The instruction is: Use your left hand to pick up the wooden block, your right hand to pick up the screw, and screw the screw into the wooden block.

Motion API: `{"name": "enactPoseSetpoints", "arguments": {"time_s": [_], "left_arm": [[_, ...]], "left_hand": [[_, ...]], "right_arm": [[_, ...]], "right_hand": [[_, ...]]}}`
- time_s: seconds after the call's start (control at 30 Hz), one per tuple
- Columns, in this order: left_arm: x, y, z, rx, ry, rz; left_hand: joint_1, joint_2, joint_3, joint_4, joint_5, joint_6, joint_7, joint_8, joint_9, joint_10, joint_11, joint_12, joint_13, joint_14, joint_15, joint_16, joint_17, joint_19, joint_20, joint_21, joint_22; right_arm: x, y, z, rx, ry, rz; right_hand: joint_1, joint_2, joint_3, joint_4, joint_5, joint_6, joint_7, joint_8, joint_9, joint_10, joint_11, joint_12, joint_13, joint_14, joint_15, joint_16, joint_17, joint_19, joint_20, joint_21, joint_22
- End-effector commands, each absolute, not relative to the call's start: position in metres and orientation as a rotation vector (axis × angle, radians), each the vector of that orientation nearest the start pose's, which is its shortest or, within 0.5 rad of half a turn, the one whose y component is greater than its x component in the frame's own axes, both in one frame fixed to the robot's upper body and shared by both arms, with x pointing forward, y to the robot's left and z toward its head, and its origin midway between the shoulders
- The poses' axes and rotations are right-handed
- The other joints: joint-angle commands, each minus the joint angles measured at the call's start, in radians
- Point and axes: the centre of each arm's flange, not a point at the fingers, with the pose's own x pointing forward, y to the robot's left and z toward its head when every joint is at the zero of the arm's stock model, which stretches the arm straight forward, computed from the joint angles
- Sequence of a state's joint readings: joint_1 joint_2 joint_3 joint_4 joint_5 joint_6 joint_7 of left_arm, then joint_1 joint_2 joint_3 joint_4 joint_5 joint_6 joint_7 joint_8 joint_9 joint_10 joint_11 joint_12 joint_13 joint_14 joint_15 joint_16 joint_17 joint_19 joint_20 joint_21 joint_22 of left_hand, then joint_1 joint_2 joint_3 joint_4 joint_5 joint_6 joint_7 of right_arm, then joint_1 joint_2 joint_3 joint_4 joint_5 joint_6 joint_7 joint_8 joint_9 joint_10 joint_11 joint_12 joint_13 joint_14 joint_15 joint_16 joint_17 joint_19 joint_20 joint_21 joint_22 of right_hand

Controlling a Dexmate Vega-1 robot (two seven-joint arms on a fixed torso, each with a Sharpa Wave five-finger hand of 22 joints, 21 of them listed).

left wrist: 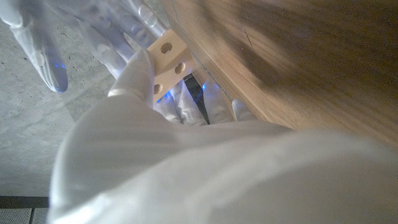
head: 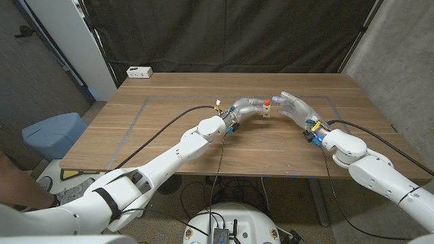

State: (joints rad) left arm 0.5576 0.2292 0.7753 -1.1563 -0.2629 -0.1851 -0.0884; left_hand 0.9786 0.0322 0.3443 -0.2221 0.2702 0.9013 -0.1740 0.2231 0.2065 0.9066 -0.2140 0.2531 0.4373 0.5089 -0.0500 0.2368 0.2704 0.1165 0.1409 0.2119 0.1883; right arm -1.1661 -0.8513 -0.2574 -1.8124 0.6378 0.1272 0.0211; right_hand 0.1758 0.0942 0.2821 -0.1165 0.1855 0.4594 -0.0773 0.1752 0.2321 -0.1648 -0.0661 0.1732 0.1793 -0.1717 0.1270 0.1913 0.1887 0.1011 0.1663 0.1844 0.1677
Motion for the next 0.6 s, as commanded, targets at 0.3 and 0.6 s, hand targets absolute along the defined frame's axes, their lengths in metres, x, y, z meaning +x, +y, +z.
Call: {"name": "enactPoseSetpoints", "arguments": {"time_s": [0.3, 0.6], "left_arm": [[0.6538, 0.0149, -0.0153, 0.409, -0.574, -0.625], [0.6532, 0.0145, -0.0168, 0.405, -0.572, -0.623]], "left_hand": [[-0.077, 0.096, 0.073, 0.066, 0.004, 0.036, 0.023, 0.005, 0.002, 0.011, 0.002, 0.046, 0.147, 0.007, -0.052, 0.004, 0.002, 0.005, 0.000, 0.008, 0.002], [-0.078, 0.095, 0.073, 0.066, 0.004, 0.037, 0.023, 0.006, 0.002, 0.012, 0.002, 0.046, 0.147, 0.008, -0.052, 0.003, 0.001, 0.005, -0.001, 0.008, 0.002]], "right_arm": [[0.5564, -0.2887, -0.0359, -0.268, -0.500, 0.400], [0.5565, -0.2862, -0.0324, -0.288, -0.501, 0.413]], "right_hand": [[-0.025, -0.016, -0.014, 0.010, 0.004, -0.043, -0.003, -0.002, -0.005, -0.060, 0.011, 0.000, 0.001, -0.101, 0.006, -0.004, 0.008, -0.021, 0.005, -0.004, 0.003], [-0.033, -0.020, -0.018, 0.012, 0.005, -0.052, -0.005, 0.001, -0.009, -0.066, 0.021, 0.003, 0.001, -0.104, 0.008, -0.002, 0.008, -0.027, 0.008, -0.004, 0.004]]}}
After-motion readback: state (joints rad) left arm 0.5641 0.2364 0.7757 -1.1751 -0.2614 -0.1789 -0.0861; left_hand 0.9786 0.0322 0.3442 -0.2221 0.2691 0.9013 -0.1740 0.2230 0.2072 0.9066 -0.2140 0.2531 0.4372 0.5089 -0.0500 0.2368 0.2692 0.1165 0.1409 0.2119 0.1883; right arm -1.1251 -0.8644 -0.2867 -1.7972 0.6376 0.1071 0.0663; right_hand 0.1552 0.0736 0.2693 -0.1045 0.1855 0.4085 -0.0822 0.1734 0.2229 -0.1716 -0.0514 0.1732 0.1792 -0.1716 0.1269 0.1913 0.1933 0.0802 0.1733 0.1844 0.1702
